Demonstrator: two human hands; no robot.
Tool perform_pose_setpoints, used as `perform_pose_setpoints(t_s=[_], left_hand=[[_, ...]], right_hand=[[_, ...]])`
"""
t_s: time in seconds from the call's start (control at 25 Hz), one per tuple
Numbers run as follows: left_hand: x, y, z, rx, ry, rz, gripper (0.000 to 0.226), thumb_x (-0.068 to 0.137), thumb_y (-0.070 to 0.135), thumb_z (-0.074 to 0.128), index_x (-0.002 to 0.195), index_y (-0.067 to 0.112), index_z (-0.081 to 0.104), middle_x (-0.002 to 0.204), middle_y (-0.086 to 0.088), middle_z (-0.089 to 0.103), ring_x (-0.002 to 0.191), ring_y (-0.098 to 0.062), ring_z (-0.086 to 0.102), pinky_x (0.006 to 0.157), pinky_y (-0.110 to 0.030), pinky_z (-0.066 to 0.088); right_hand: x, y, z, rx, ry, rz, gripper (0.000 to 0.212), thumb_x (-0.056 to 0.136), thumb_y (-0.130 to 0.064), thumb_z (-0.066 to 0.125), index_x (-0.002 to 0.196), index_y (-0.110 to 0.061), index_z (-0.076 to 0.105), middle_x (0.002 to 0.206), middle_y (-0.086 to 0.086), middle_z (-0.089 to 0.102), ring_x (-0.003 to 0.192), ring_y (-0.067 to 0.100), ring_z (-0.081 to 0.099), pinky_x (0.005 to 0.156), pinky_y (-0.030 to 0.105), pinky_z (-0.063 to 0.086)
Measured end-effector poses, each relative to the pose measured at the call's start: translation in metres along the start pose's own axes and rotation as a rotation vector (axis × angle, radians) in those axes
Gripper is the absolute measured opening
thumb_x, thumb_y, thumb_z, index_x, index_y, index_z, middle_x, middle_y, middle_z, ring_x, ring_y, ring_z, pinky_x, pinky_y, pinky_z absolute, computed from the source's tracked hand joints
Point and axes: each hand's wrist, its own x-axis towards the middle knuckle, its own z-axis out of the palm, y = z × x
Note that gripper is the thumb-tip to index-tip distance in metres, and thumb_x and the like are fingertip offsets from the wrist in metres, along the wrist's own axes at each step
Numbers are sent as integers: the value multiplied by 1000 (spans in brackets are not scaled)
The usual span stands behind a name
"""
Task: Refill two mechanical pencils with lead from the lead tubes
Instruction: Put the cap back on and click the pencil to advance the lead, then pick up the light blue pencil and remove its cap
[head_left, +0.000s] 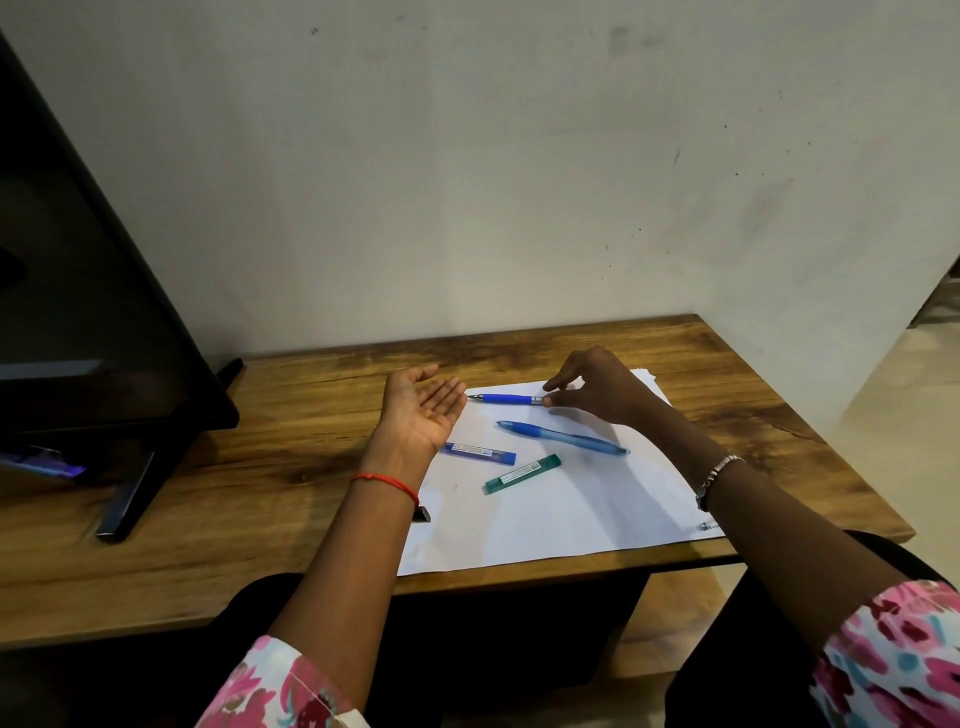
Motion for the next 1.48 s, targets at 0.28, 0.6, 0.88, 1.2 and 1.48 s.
perform_pose_setpoints(t_s=[0.28, 0.6, 0.88, 1.2, 1.48], left_hand=[[-3, -1, 1, 49, -24, -5, 21, 90, 9, 43, 102, -4, 54, 128, -21, 55, 119, -29, 54, 99, -33, 43], [2, -3, 0, 145, -87, -6, 14, 88, 1, 43, 83, -2, 56, 106, -18, 63, 113, -27, 58, 92, -33, 46], [-1, -11, 6, 621, -137, 209, 15, 83, -4, 54, 83, 8, 62, 83, -6, 65, 75, -16, 64, 74, -22, 52], [1, -21, 9, 1112, -181, 698, 30, 78, 8, 68, 109, 7, 64, 105, -4, 66, 97, -13, 59, 86, -25, 46], [0, -32, 15, 1354, -160, 1165, 25, 83, 22, 63, 106, 16, 69, 104, -5, 73, 98, -20, 63, 114, -49, 22]], right_hand=[[-6, -5, -4, 16, 30, -40, 27, 75, -17, 74, 99, -4, 72, 97, 18, 69, 92, 27, 59, 81, 26, 36], [-16, -7, -7, 69, 30, -84, 20, 71, -18, 78, 88, -8, 76, 73, -7, 56, 81, 19, 53, 81, 30, 39], [-29, -9, -23, 9, -219, -2, 22, 70, -24, 79, 86, -9, 76, 87, 6, 68, 75, 10, 50, 62, 17, 36], [-28, -19, -30, 60, -76, -35, 6, 72, -5, 70, 76, -4, 75, 75, 12, 71, 63, 13, 54, 60, 25, 45], [-20, -54, -34, 674, 231, -50, 5, 78, -10, 71, 79, -5, 72, 57, -4, 65, 53, 5, 57, 53, 15, 43]])
